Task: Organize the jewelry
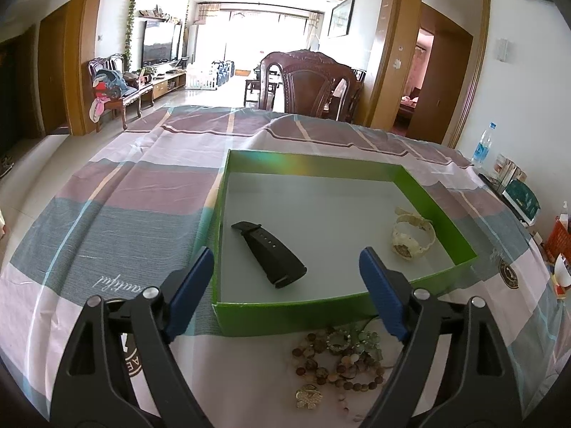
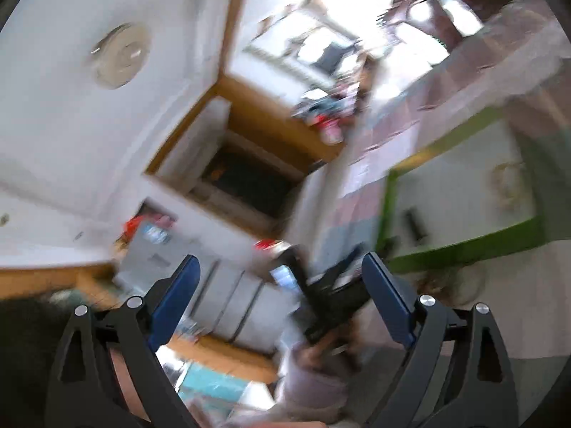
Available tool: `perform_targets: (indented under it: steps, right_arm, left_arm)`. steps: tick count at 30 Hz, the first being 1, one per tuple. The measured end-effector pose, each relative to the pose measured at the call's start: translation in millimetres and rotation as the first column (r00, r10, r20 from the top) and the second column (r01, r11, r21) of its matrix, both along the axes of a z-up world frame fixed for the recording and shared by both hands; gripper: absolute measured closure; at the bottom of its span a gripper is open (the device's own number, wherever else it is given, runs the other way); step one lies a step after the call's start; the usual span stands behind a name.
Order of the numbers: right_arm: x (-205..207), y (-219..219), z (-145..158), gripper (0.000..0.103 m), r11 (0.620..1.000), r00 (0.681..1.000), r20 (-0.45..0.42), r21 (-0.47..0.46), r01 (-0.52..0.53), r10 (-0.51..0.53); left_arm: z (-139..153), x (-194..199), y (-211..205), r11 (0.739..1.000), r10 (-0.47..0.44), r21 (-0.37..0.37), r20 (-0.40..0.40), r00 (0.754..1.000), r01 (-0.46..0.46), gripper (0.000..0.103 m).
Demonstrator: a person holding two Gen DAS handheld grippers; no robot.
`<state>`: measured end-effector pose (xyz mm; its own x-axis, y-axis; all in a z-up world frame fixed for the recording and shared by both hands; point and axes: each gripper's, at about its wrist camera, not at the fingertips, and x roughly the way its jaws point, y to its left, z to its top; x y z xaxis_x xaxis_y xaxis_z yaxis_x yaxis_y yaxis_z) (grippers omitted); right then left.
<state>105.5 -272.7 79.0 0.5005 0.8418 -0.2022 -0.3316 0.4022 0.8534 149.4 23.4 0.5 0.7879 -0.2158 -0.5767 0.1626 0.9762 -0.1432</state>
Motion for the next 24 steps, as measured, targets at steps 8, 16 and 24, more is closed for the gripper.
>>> perform_targets:
  steps: [8, 16, 24]
  right_arm:
    - [28, 45, -68, 0.020, 0.512, 0.949, 0.110, -0.821, 0.254, -0.295]
    - [42, 75, -145, 0.063, 0.469, 0.970, -0.164, -0.881, -0.061, -0.181]
    - [46, 80, -152, 0.063, 0.545, 0.974, -0.166, -0.836, -0.054, -0.157]
  left_arm:
    - [-1, -5, -5, 0.998, -0.069, 0.003, -0.023, 0.997, 0.069, 0.019]
    - [-7, -7, -9, 0.989, -0.146, -0.018, -0.088, 0.985, 0.145, 0.033]
    - [-19, -25, -7, 0.985, -0.168, -0.005, -0.206, 0.964, 0.170, 0.037]
